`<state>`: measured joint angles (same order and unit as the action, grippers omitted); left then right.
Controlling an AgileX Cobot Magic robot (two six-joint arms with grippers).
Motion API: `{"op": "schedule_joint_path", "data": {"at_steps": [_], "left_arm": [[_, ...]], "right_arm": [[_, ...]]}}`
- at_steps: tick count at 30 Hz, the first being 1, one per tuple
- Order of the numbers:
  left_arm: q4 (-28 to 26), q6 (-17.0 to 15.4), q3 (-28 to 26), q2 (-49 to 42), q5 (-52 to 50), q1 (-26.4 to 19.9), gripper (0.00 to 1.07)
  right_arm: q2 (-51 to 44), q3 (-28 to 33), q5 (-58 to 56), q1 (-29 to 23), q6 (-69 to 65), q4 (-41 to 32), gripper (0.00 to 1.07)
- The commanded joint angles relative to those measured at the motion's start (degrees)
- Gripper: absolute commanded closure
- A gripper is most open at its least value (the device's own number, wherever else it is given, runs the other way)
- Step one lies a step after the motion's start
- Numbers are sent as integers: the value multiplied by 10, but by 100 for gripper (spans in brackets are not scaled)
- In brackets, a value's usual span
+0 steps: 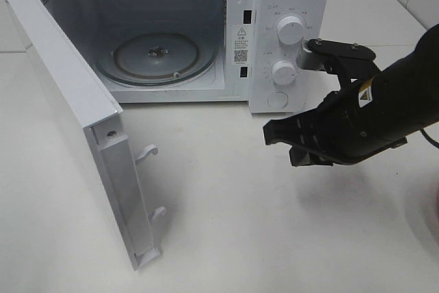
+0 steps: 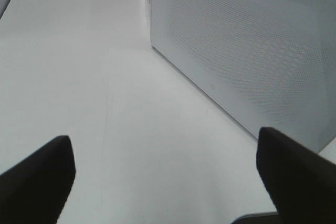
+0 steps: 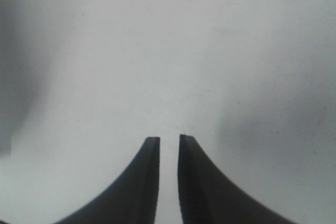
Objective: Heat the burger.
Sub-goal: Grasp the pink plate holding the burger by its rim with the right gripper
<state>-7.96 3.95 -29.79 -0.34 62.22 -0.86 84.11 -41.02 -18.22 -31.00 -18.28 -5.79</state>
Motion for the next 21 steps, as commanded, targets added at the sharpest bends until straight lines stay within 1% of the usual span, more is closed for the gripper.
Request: {"op": "schedule_joint_path", "data": {"at_steps": [1,2,3,4,5,6,8,9,11,14,16,17,18,19,20,21], "left_arm": [[-3,2,2,-9,-8,2,20],[-3,2,2,-9,-8,2,20],[-3,2,2,-9,-8,2,20],[-3,2,2,-9,-8,2,20],[-3,2,2,-9,-8,2,20],[-3,2,2,-9,-8,2,20],[-3,2,2,-9,-8,2,20],[-3,2,2,-9,-8,2,20],[-3,2,2,-9,-8,2,20],[-3,2,2,-9,-8,2,20],[-3,2,2,-9,-8,2,20],[-3,2,2,-9,-8,2,20],[-3,2,2,-9,-8,2,20],[-3,2,2,-9,-8,2,20],[-3,2,2,-9,-8,2,20],[-3,2,2,-9,-8,2,20]], "right_arm": [[-22,-4,-45,3,57,6,86],[-36,-4,-65,3,74,6,79],[-36,-4,-65,3,74,6,79],[-48,-4,-88,3,88,6,67],[-54,-4,-99,3,93,6,59],[-54,-4,-99,3,93,6,59],[-75,-4,-142,3,102,22,23],[-75,-4,-142,3,102,22,23],[-79,-4,-183,3,111,46,6],[-79,-4,-194,7,111,52,5],[-79,-4,-227,34,111,53,6],[-79,-4,-227,34,111,53,6],[-79,-4,-240,59,112,58,8],[-79,-4,-240,59,112,58,8],[-79,-4,-248,82,112,73,9],[-79,-4,-250,93,111,80,10]]}}
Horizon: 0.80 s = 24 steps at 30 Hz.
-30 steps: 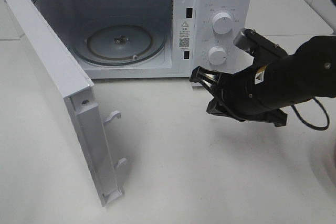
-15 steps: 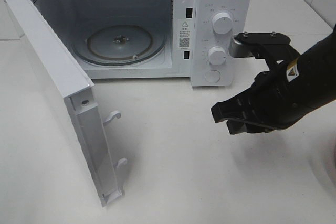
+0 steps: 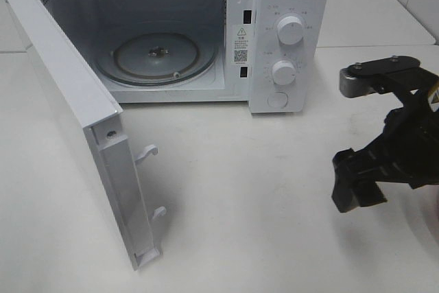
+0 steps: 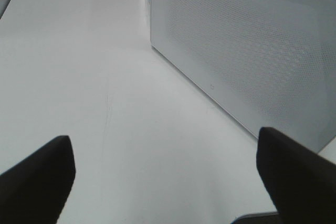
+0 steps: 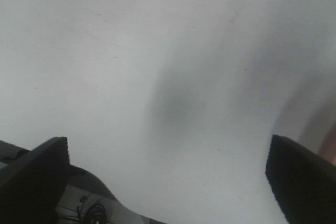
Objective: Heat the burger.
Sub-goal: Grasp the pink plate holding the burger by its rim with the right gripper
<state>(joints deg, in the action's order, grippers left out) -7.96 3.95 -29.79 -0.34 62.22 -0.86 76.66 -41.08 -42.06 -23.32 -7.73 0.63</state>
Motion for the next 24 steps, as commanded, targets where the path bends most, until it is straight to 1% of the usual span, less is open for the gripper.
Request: {"op": "schedule_joint_path", "data": {"at_steps": [1,3,4,5,6,7,9,10,12,15,17,24], "left_arm": [[-3,2,2,-9,-8,2,20],[-3,2,2,-9,-8,2,20],[-3,2,2,-9,-8,2,20],[-3,2,2,-9,-8,2,20],[-3,2,2,-9,-8,2,20],[-3,2,2,-9,-8,2,20],[-3,2,2,-9,-8,2,20],[-3,2,2,-9,-8,2,20],[-3,2,2,-9,-8,2,20],[-3,2,2,-9,-8,2,20],[-3,2,2,-9,-8,2,20],[-3,2,2,-9,-8,2,20]], "right_arm": [[-5,-3,-11,16,5,16,10],[-4,-1,-14,69,-5,50,12],[-4,-1,-14,69,-5,50,12],[-4,-1,-14,78,-7,56,12],[-3,-1,-17,99,-11,64,13],[-3,-1,-17,99,-11,64,13],[-3,-1,-10,127,-11,64,15],[-3,-1,-10,127,-11,64,15],[-3,-1,1,148,-11,64,19],[-3,-1,2,150,-11,65,21],[-3,-1,6,151,-11,66,28],[-2,-1,6,153,-10,80,31]]}}
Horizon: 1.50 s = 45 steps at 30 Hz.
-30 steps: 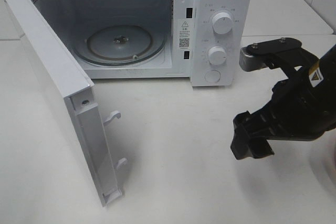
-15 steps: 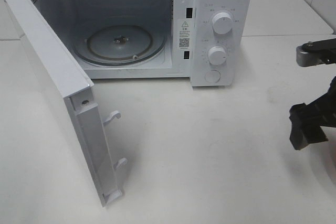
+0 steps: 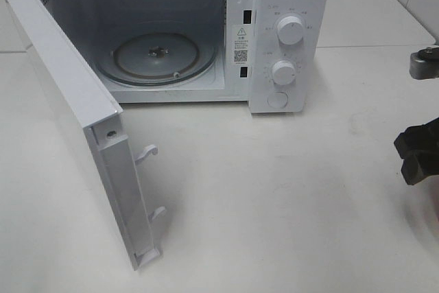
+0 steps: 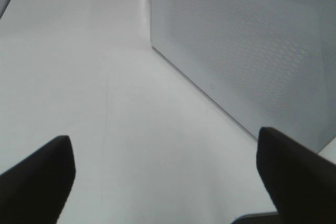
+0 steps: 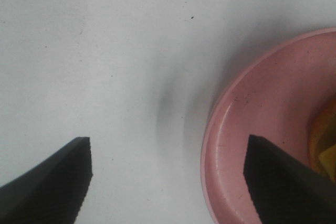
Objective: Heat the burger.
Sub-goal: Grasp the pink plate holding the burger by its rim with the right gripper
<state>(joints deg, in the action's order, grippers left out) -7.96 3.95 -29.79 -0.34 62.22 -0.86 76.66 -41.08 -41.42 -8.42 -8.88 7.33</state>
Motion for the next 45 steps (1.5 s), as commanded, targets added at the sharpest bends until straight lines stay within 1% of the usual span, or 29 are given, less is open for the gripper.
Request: {"op": "schedule_joint_path", "data": {"at_steps": [1,8,10,14,18,24,27,40,42,44,45], "left_arm": [[-3,2,2,-9,-8,2,20],[-3,2,2,-9,-8,2,20],[-3,2,2,-9,-8,2,20],[-3,2,2,-9,-8,2,20],[-3,2,2,-9,-8,2,20],[-3,2,2,-9,-8,2,20],[-3,2,2,-9,-8,2,20],[-3,2,2,-9,-8,2,20],[-3,2,2,-9,-8,2,20],[-3,2,2,-9,-8,2,20],[-3,2,2,-9,-8,2,20]], "right_arm": [[3,-1,1,4,1,24,31],[44,-1,2,4,-11,38,31],[59,-1,5,11,-16,40,31],[88,-1,29,45,-21,40,31],[103,-1,48,58,-21,42,31],[154,-1,68,77,-23,55,31],[183,-1,80,97,-23,55,31],[248,-1,116,104,-28,54,31],[255,-1,116,104,-29,54,32],[258,-1,116,104,-38,54,37],[258,-1,116,104,-38,54,37]]}}
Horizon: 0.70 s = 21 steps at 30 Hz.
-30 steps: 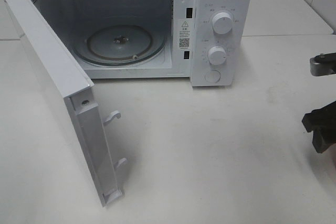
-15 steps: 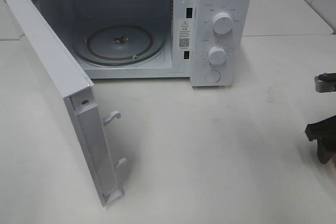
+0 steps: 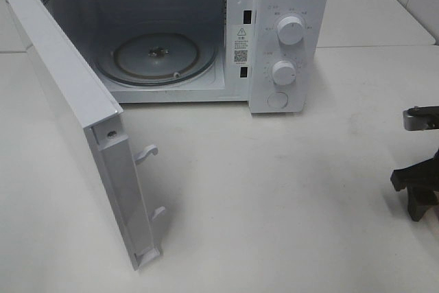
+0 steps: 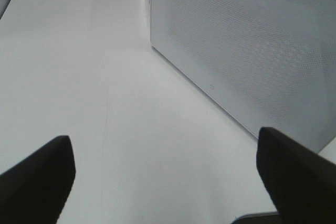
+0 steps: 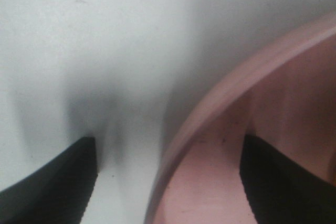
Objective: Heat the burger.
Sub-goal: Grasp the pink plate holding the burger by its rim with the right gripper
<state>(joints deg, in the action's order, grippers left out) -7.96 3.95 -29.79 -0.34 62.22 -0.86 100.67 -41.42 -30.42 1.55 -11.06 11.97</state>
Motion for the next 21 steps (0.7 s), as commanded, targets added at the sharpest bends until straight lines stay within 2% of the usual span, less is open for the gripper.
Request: {"op": "schedule_joint_path", "data": {"at_steps": [1,2,4,5,7,8,9,10,11,21], "left_arm": [[-3,2,2,-9,-8,2,20],[-3,2,2,-9,-8,2,20],[-3,2,2,-9,-8,2,20],[-3,2,2,-9,-8,2,20],[-3,2,2,-9,-8,2,20],[-3,2,2,-9,-8,2,20],[-3,2,2,-9,-8,2,20],[-3,2,2,-9,-8,2,20],[-3,2,2,-9,-8,2,20],[-3,2,2,-9,-8,2,20]], "right_arm": [[18,3,6,4,-22,8,44],[18,3,6,4,-22,8,44],[18,3,3,4,-29,8,62],[18,3,3,4,-29,8,62],[18,3,-9,4,-33,9,93],[18,3,-9,4,-33,9,93],[18,3,-12,4,-33,9,101],[18,3,-12,4,-33,9,101],[18,3,-19,4,-34,14,107],[-30,2,-51,-16,-53,50,107]]}}
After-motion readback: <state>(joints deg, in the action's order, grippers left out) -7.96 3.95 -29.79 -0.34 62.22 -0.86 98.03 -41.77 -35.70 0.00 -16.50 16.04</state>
